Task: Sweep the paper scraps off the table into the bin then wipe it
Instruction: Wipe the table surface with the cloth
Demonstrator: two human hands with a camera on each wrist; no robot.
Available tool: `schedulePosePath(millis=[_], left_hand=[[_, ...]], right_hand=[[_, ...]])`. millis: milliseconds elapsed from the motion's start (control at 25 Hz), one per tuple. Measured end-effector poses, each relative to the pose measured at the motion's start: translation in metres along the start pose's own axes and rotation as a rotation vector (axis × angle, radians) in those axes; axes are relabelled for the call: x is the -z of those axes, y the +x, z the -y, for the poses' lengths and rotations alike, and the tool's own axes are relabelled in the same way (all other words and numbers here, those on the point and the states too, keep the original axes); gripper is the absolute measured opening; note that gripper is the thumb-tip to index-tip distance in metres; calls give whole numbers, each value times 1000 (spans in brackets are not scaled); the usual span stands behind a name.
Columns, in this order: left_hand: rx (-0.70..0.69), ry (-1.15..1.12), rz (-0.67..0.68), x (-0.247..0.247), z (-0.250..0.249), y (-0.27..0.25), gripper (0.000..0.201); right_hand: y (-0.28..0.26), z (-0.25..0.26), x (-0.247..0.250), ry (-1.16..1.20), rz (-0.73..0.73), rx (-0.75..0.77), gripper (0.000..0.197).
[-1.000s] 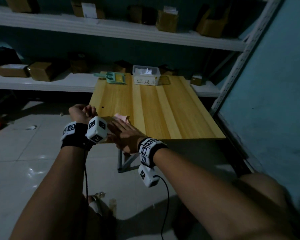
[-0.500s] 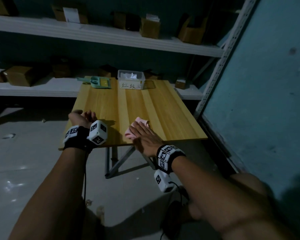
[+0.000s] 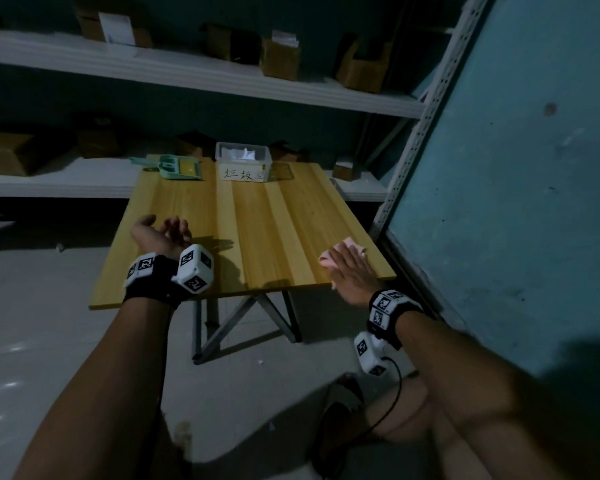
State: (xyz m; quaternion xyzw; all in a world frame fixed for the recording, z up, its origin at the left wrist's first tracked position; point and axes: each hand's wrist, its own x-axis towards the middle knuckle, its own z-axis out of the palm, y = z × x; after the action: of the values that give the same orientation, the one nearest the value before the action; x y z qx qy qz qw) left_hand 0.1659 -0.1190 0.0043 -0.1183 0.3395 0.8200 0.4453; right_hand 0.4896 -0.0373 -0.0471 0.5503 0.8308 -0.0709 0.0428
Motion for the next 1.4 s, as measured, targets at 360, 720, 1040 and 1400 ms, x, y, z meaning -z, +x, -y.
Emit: schedulePosePath(millis=[360, 720, 1040, 1400], left_hand=[[-27, -12, 11, -1, -2, 0, 25], [-27, -8, 23, -3, -4, -1, 25], [-58, -98, 53, -6, -20, 5, 25], [-61, -139, 39, -4, -46, 24, 25]], right_hand=[[20, -49, -2, 55, 33, -224, 58], [14, -46, 18, 179, 45, -319, 57], [30, -36, 24, 98, 98, -273, 60], [59, 67, 16, 16, 124, -21, 62]])
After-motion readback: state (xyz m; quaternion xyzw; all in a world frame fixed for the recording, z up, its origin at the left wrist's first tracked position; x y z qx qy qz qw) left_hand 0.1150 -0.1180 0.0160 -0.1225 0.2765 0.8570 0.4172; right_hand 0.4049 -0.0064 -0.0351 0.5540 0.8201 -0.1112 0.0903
